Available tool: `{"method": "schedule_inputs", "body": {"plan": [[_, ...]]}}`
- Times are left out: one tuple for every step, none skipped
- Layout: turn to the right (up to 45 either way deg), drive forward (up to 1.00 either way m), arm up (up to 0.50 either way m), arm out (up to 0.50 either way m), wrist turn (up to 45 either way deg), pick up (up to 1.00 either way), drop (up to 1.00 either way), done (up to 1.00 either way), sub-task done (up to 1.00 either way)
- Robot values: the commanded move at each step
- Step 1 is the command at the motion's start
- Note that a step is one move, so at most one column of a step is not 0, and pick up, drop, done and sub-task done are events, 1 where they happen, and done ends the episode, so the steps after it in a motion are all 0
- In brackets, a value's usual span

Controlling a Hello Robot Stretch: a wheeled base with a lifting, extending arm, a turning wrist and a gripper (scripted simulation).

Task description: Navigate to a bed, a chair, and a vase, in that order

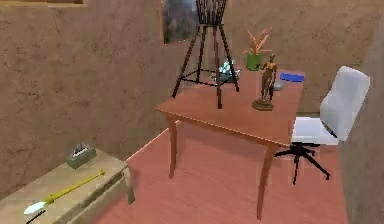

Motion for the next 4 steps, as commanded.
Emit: {"method": "schedule_inputs", "body": {"plan": [[-45.0, 0.00, 0.00, 0.00, 0.0, 0.00, 0.00, 0.00, 0.00], [-45.0, 0.00, 0.00, 0.00, 0.0, 0.00, 0.00, 0.00, 0.00], [-45.0, 0.00, 0.00, 0.00, 0.0, 0.00, 0.00, 0.00, 0.00], [-12.0, 0.00, 0.00, 0.00, 0.0, 0.00, 0.00, 0.00, 0.00]]}}
